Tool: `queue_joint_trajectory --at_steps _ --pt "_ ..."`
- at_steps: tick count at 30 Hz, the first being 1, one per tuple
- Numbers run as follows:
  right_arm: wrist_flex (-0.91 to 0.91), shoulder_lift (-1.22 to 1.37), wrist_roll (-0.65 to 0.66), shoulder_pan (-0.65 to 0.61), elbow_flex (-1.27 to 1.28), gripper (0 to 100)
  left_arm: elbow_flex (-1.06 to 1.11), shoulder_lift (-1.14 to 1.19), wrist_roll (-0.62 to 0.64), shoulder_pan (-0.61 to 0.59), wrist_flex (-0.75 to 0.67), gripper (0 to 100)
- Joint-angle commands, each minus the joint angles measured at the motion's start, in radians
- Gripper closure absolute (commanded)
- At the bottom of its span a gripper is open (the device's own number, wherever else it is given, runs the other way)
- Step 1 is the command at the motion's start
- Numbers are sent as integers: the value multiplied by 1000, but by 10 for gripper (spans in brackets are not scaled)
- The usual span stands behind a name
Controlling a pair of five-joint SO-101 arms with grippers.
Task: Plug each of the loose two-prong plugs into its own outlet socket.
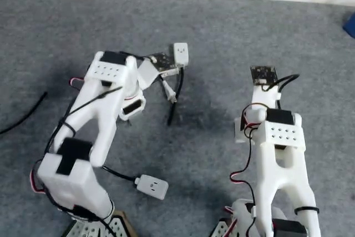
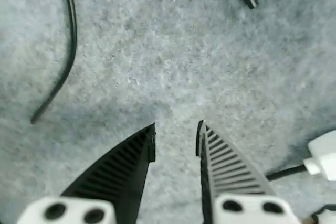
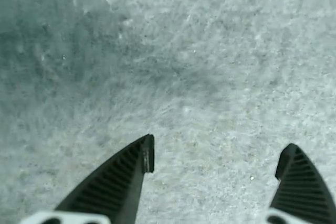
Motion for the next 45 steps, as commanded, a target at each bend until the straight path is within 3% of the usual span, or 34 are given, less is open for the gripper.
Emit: queue_joint_trajectory --at_steps 1,5,8,10,13,22,28,45 --pt "-15 -133 -43 -13 48 635 180 -232 77 4 -164 854" --pt "-54 -387 -26 -10 208 658 588 -567 124 13 -457 854" --pt "-111 -565 92 -8 344 756 874 -809 124 -2 -666 850" --pt "-122 -656 137 -7 414 818 990 -944 126 -16 -732 850" --pt "-124 -756 135 -7 479 875 1067 -1119 126 -28 -735 850" --pt "-68 -1059 135 -7 541 882 1313 -1656 127 -28 -726 850" --pt "-24 -1248 135 -7 653 882 1406 -1963 129 -21 -539 851" --pt "2 -1319 137 -12 797 878 1529 -1954 129 -5 -491 853"
